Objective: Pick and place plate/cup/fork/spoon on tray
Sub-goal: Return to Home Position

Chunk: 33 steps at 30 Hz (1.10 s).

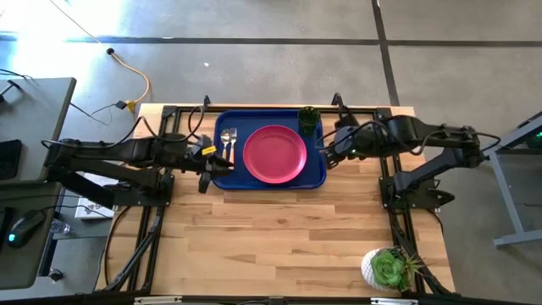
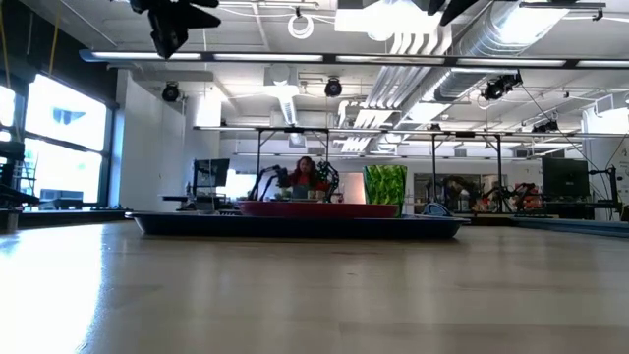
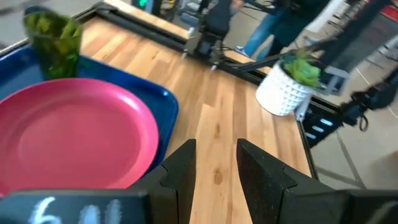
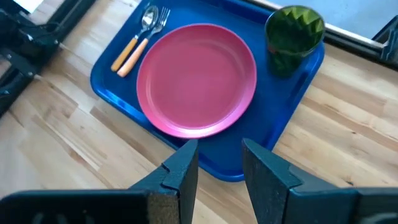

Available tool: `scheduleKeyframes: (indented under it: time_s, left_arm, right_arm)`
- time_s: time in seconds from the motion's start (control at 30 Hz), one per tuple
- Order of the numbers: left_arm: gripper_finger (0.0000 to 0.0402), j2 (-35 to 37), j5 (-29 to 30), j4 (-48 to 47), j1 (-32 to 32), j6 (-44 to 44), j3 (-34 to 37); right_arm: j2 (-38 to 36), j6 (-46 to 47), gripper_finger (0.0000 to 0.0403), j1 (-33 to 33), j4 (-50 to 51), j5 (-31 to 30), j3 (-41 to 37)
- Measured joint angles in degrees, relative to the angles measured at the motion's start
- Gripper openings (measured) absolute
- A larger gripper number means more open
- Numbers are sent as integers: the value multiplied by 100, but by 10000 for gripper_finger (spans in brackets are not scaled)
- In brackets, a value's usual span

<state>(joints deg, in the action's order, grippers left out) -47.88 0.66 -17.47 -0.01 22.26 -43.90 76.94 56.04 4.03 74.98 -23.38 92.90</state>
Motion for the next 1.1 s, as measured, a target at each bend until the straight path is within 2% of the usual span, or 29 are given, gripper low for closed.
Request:
scheduleKeyframes:
  time_s: [0.47, 0.53, 0.7, 0.87, 1.1]
  left_arm:
    - [103, 143, 2, 257, -691, -643, 56]
    - [103, 192, -2, 897, -823, -682, 375]
    - [103, 585, -18, 2498, -961, -356, 1679]
    - [103, 1071, 0, 2936, -1001, 0, 2573]
    - [103, 1799, 2, 3131, -1036, -85, 3276]
  right_arm:
    - [552, 207, 114, 97, -77, 252, 0]
    - [563, 209, 114, 97, -122, 293, 0]
    - [563, 291, 114, 85, -260, 387, 0]
    - [563, 460, 114, -37, -264, 520, 0]
    - [563, 550, 114, -202, -275, 483, 0]
